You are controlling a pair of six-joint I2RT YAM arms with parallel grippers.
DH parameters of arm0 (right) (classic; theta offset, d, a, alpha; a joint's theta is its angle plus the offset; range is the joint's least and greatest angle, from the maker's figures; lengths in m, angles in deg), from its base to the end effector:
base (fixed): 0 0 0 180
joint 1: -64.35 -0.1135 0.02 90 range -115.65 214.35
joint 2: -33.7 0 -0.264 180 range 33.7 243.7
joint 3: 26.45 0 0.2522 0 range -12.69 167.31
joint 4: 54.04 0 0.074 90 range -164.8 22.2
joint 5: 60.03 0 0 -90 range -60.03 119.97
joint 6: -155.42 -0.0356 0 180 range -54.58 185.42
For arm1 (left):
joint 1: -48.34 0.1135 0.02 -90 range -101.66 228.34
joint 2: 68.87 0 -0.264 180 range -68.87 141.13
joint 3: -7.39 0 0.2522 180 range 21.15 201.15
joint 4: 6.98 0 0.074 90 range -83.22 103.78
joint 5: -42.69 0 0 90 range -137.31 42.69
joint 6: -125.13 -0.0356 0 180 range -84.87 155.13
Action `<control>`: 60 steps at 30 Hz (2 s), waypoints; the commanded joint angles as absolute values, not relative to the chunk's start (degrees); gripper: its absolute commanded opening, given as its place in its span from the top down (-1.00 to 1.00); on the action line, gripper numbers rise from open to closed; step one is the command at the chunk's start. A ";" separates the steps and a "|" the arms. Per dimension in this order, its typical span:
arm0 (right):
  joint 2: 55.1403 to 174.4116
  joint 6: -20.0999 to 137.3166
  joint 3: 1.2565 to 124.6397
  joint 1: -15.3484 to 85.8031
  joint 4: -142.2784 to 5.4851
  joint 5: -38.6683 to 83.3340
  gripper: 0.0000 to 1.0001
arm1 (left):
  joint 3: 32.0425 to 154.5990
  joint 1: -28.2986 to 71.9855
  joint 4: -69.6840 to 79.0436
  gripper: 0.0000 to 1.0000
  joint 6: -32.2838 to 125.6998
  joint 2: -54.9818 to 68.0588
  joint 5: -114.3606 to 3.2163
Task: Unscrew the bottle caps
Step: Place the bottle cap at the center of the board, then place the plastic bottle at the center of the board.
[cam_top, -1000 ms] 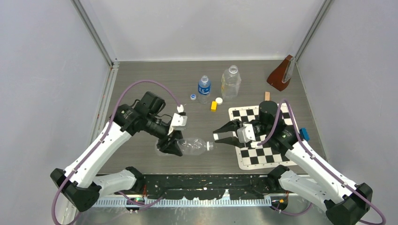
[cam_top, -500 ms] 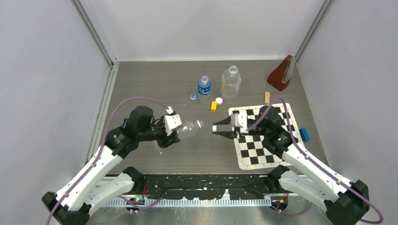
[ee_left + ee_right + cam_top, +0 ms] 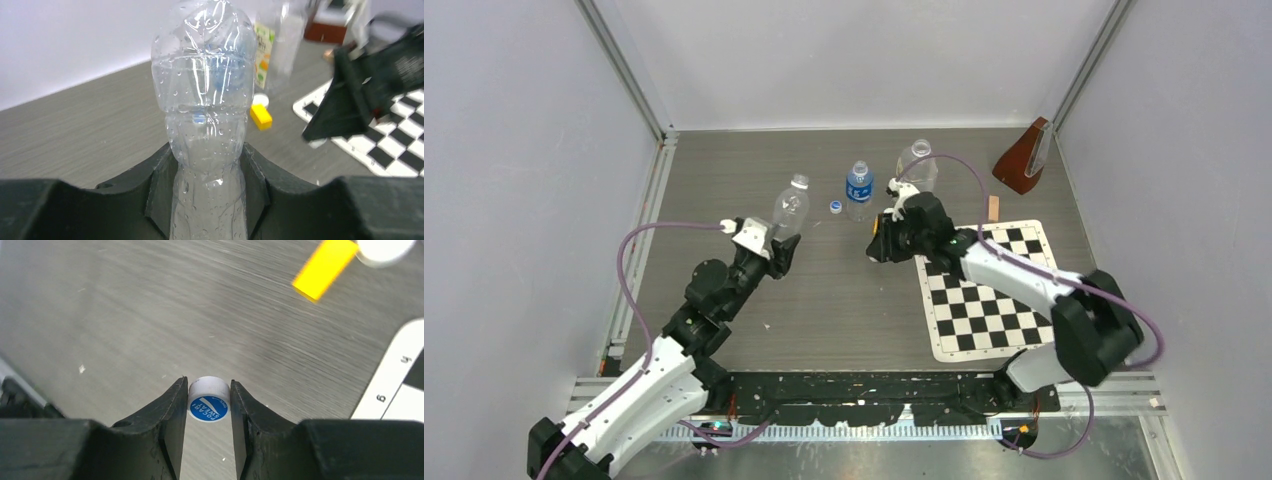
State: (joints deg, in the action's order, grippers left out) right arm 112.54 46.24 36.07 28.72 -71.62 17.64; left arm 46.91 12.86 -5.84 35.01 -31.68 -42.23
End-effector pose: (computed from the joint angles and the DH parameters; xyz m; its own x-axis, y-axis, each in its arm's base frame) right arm 0.2404 0.1817 0.2410 -0.6625 -0.0799 -0.7448 -0.5246 0.7592 0.3852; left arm 0.1412 -0.0968 0.2856 0.0180 -0.0102 -0.9998 0.5060 0.8625 0.0003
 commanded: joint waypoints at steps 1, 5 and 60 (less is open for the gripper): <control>122.70 32.74 42.27 27.69 -80.38 34.65 0.94 | 44.87 13.01 -22.97 1.00 38.25 -34.48 -39.27; 129.16 30.01 45.73 26.23 -82.05 41.37 0.86 | 43.64 13.03 -23.39 1.00 39.40 -35.99 -41.39; 110.42 20.66 54.90 22.26 -64.35 12.19 0.18 | 42.51 12.95 -24.06 0.84 32.49 -28.79 -65.61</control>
State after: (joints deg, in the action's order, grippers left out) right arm 111.10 19.75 52.39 22.36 -66.74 13.77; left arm 39.81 12.86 -20.29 33.11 -28.68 -63.82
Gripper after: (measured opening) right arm 0.568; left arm 0.457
